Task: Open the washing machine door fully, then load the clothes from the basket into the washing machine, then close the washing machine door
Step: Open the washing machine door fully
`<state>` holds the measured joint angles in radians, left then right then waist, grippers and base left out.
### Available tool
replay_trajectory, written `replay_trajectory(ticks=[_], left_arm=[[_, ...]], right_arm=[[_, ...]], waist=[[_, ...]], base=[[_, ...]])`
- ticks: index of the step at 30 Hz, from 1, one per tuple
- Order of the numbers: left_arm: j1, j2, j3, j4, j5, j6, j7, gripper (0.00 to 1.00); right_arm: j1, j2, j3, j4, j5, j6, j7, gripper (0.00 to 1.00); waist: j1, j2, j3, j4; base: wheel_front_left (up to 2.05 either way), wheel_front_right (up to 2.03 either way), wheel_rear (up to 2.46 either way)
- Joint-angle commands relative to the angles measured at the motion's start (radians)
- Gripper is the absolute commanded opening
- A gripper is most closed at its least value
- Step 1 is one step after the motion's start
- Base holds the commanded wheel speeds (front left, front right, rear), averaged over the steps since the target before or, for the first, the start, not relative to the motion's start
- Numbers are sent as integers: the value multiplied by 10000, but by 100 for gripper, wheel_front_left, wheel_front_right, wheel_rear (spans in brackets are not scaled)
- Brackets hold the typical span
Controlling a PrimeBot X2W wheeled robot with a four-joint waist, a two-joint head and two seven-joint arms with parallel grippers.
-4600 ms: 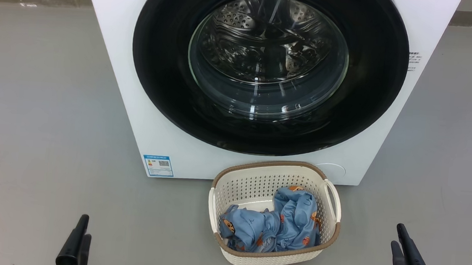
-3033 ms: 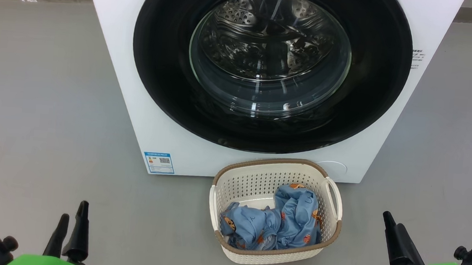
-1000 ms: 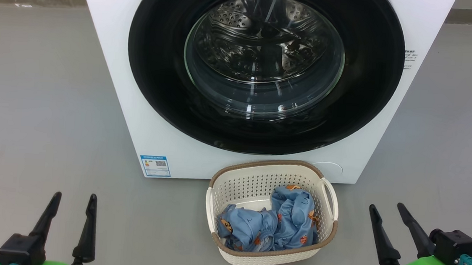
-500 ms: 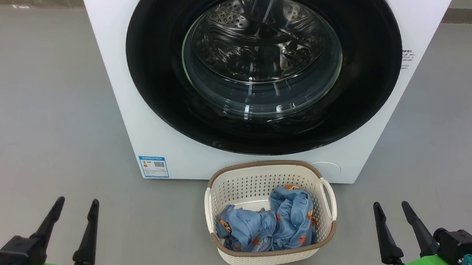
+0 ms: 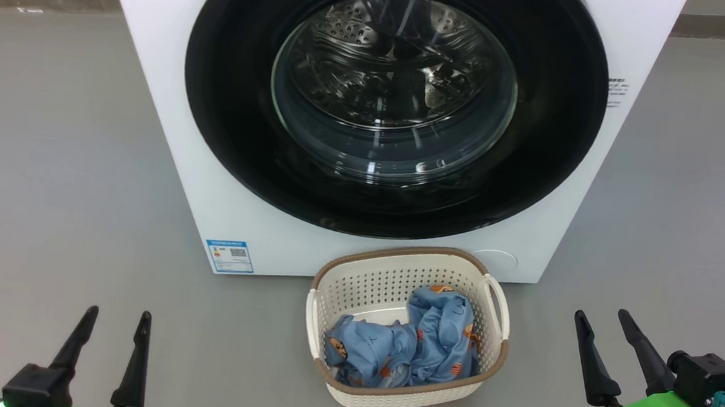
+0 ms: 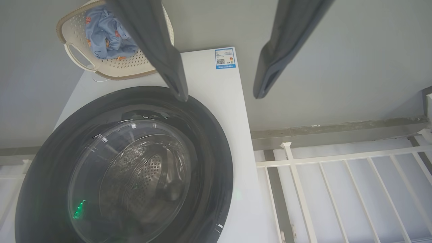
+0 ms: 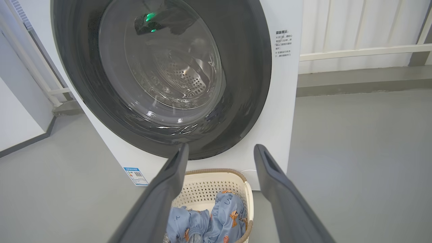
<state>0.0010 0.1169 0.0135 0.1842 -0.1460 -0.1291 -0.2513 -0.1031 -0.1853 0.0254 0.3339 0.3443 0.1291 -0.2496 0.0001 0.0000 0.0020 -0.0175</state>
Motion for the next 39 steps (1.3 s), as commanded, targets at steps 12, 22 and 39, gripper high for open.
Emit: replay_trajectory(ticks=[12, 22, 39], left_arm=[[-287, 162, 365, -199, 10, -15, -105, 100], [-364, 110, 331, -255, -282, -15, -105, 100], [-510, 185, 193, -113, -537, -15, -105, 100]], right_arm=[[-127, -74, 199, -316, -173, 16, -122, 100], [-208, -58, 210, -338, -158, 16, -122, 100], [-321, -36, 156, -338, -163, 16, -122, 100]], waist=[[0, 0, 158, -45], [0, 0, 343, -76], [0, 0, 436, -53]], base=[[118, 118, -237], [122, 122, -245], [48, 47, -95]])
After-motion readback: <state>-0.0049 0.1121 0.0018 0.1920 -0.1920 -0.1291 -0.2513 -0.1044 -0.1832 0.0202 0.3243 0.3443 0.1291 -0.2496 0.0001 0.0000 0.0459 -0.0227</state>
